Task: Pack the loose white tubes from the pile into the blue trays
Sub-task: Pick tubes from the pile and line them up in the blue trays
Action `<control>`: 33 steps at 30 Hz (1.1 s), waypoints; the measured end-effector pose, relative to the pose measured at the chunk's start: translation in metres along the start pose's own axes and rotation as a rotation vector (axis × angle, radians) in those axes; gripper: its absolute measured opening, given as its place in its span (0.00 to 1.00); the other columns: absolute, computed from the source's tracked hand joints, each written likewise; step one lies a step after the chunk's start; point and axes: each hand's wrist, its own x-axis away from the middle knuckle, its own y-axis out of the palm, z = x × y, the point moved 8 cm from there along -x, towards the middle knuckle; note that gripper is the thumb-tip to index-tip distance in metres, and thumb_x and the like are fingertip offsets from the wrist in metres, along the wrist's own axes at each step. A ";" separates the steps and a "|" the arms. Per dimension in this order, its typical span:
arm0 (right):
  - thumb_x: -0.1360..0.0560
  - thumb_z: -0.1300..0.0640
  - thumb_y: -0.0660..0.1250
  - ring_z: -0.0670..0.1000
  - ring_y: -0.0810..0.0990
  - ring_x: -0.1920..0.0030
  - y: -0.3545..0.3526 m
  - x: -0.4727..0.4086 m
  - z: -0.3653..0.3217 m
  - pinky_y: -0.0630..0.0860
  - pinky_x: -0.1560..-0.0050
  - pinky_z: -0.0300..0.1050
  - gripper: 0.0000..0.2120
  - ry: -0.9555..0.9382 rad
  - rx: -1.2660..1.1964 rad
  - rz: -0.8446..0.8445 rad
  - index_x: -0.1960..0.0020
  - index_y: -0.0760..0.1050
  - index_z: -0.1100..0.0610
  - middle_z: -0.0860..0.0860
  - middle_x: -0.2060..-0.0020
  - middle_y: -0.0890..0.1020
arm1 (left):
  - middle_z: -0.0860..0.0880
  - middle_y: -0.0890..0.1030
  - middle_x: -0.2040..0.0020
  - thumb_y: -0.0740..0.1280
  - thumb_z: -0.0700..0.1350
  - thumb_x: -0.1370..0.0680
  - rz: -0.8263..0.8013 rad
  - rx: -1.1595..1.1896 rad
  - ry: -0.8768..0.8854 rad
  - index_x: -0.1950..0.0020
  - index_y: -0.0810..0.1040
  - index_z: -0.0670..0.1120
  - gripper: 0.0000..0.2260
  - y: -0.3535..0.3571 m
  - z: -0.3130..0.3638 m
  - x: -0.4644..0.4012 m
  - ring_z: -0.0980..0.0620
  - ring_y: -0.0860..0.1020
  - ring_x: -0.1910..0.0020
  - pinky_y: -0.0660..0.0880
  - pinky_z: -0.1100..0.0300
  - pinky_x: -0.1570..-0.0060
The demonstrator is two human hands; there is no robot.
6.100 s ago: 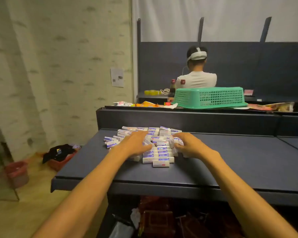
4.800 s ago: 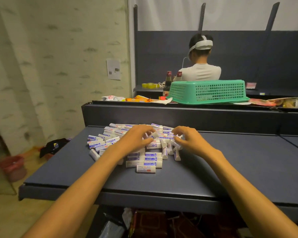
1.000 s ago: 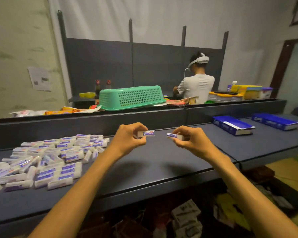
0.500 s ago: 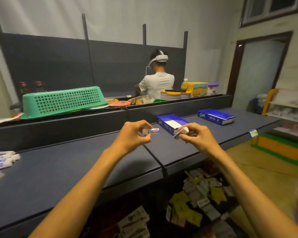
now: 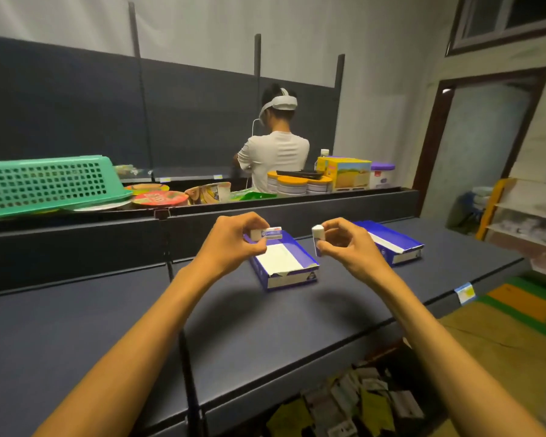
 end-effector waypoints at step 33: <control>0.26 0.58 0.72 0.43 0.80 0.54 0.070 -0.172 0.058 0.75 0.61 0.32 0.09 -0.312 0.067 -0.471 0.47 0.79 0.51 0.46 0.54 0.82 | 0.53 0.80 0.49 0.72 0.49 0.26 -0.084 -0.573 -0.402 0.44 0.81 0.52 0.11 0.061 -0.075 -0.079 0.57 0.69 0.51 0.66 0.63 0.59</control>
